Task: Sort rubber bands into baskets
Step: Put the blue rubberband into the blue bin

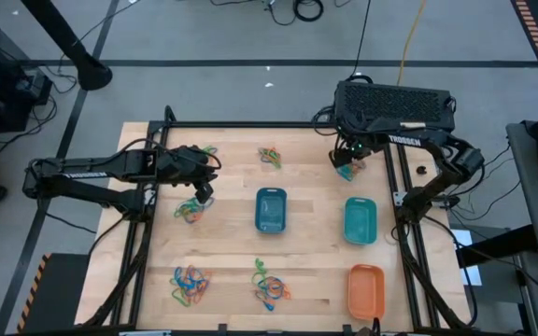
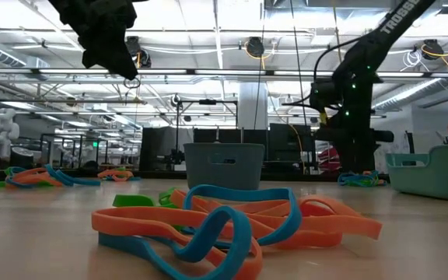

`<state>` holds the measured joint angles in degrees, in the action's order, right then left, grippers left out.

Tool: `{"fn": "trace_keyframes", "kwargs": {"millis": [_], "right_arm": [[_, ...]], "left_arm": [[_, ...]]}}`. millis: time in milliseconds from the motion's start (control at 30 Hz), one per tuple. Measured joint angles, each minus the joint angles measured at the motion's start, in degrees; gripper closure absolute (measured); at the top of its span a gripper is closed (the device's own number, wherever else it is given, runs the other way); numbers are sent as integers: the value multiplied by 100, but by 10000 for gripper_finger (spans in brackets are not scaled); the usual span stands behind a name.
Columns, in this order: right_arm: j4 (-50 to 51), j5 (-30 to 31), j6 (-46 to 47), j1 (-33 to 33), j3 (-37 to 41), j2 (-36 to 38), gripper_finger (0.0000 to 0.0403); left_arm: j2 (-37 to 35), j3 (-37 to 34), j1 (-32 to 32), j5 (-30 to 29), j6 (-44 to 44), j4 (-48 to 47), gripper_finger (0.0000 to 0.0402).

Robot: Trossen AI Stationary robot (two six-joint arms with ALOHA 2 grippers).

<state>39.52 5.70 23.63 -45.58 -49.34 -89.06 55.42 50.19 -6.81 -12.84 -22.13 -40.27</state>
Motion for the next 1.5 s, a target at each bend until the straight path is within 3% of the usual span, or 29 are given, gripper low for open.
{"fn": "trace_keyframes", "kwargs": {"millis": [267, 433, 833, 1067, 1500], "right_arm": [[-793, -3, 341, 0, 360, 0, 241], [-778, -1, 468, -11, 365, 0, 244], [-815, -24, 559, 5, 333, -529, 311], [-1198, 81, 301, 31, 374, -81, 394], [-1244, 151, 374, 74, 319, 1309, 402]], "left_arm": [[0, 0, 0, 0, -11, 3, 307], [0, -2, 1, 2, -25, 57, 307], [0, -2, 2, -4, -2, 83, 307], [0, -4, 2, -44, 14, 83, 307], [0, -4, 2, -74, 39, 81, 307]]}}
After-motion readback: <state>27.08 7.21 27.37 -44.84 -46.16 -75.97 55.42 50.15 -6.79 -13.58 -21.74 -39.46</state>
